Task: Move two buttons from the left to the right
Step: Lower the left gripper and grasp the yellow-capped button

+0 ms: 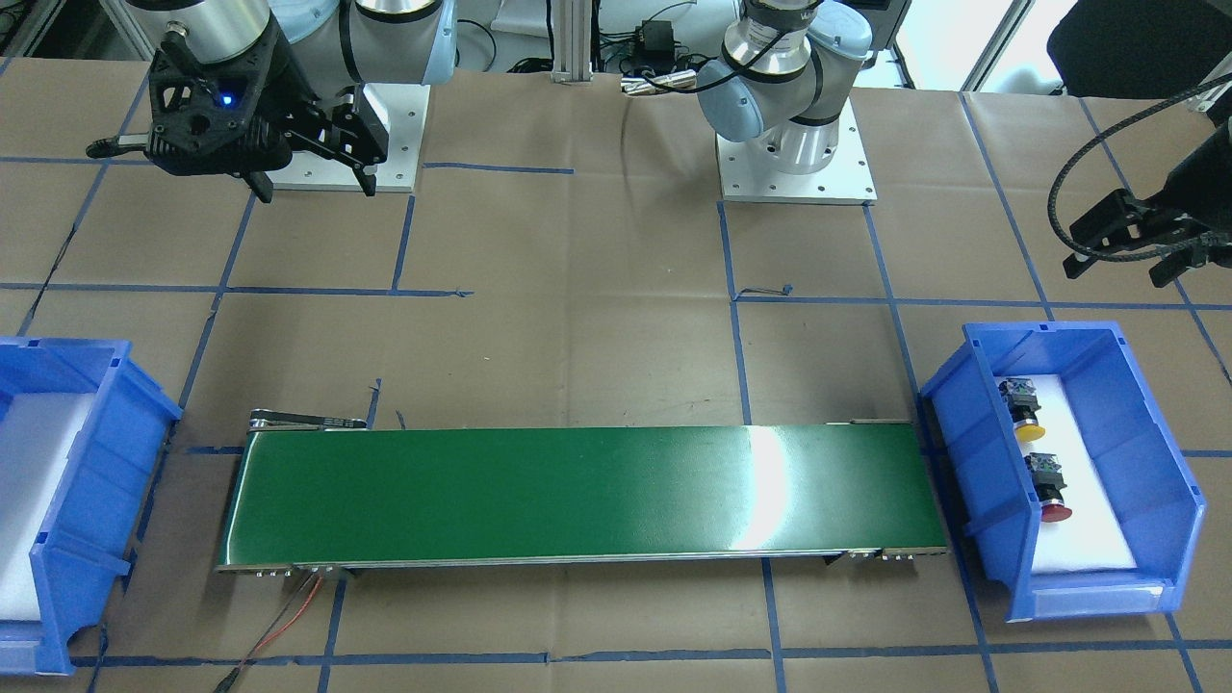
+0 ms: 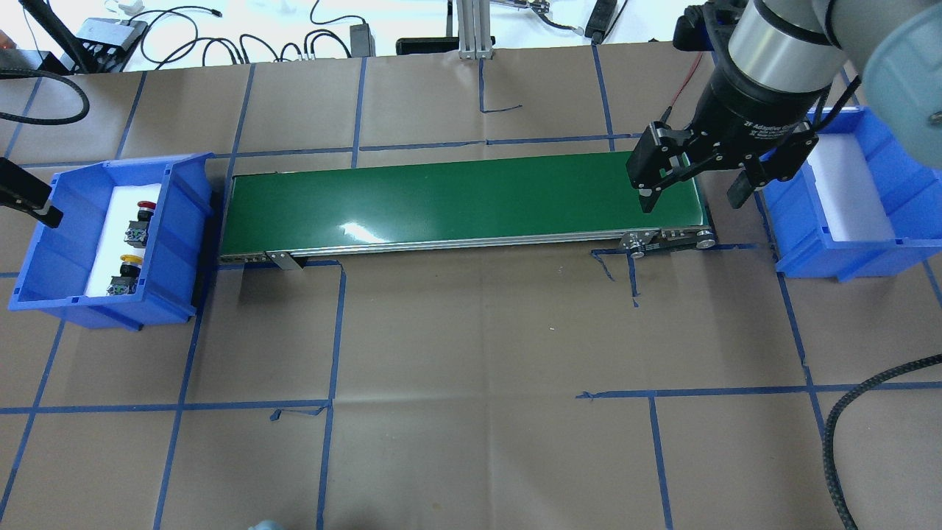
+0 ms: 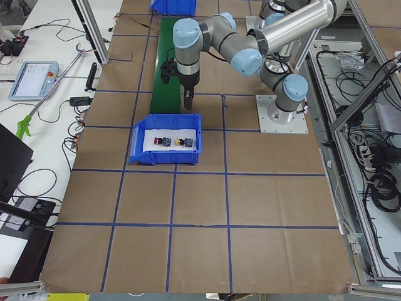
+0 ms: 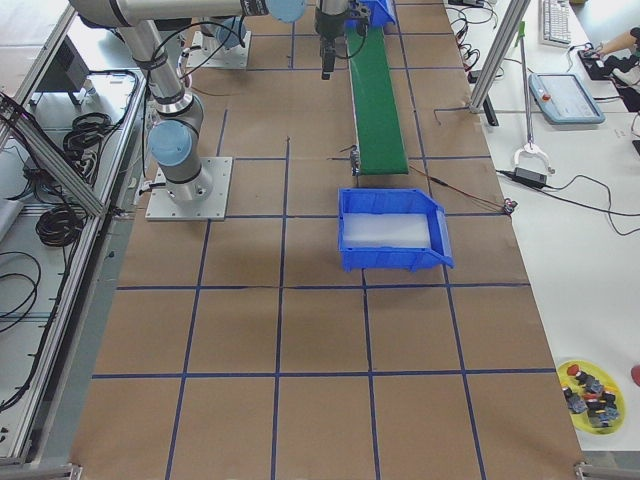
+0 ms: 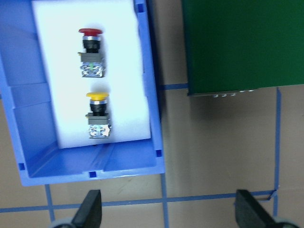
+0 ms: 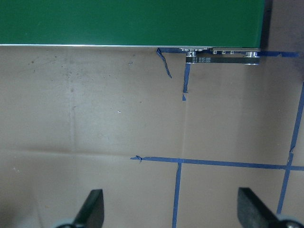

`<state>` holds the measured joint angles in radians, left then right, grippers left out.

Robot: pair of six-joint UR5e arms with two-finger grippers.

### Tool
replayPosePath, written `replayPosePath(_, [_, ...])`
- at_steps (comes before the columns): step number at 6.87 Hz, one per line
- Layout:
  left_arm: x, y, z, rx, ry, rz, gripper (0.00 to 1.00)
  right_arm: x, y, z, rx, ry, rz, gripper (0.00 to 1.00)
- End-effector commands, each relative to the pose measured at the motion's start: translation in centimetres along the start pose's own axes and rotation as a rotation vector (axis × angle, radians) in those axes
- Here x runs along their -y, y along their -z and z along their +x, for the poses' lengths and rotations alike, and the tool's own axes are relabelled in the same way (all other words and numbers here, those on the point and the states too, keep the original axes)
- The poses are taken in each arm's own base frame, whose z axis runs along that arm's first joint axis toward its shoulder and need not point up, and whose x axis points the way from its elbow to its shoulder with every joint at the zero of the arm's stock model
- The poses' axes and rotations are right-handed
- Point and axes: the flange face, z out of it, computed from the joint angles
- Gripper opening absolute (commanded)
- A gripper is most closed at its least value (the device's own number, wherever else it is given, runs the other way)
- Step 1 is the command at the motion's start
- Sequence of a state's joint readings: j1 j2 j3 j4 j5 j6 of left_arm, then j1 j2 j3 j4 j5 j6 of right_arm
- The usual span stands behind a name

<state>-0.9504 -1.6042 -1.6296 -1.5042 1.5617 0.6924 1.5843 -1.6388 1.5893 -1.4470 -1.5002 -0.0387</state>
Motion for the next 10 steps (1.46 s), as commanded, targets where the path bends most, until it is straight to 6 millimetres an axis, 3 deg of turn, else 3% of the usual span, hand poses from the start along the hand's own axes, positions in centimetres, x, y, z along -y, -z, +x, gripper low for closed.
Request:
replayPosePath(1, [1.6, -2.8, -3.0, 0.011, -0.005, 0.016, 1.0, 0.0, -0.1, 0.0, 0.005, -0.002, -0.002, 1.0])
replayPosePath(3, [3.5, -6.2, -4.6, 0.011, -0.002, 0.021, 1.0, 0.0, -0.2, 0.1, -0.003, -0.005, -0.006, 0.36])
replayPosePath(4, [4.2, -8.6, -5.1, 0.014, -0.001, 0.038, 1.0, 0.0, -0.2, 0.1, -0.003, -0.003, -0.006, 0.35])
replayPosePath(6, [5.2, -15.0, -5.0, 0.001, 0.01, 0.078, 1.0, 0.0, -0.1, 0.1, -0.003, 0.0, -0.006, 1.0])
replayPosePath(7, [5.0, -17.9, -4.7, 0.012, 0.023, 0.093, 1.0, 0.0, -0.1, 0.1, -0.003, 0.0, -0.006, 1.0])
replayPosePath(10, [3.8, -20.8, -3.7, 0.016, 0.029, 0.095, 1.0, 0.0, -0.1, 0.1, -0.003, 0.0, -0.006, 1.0])
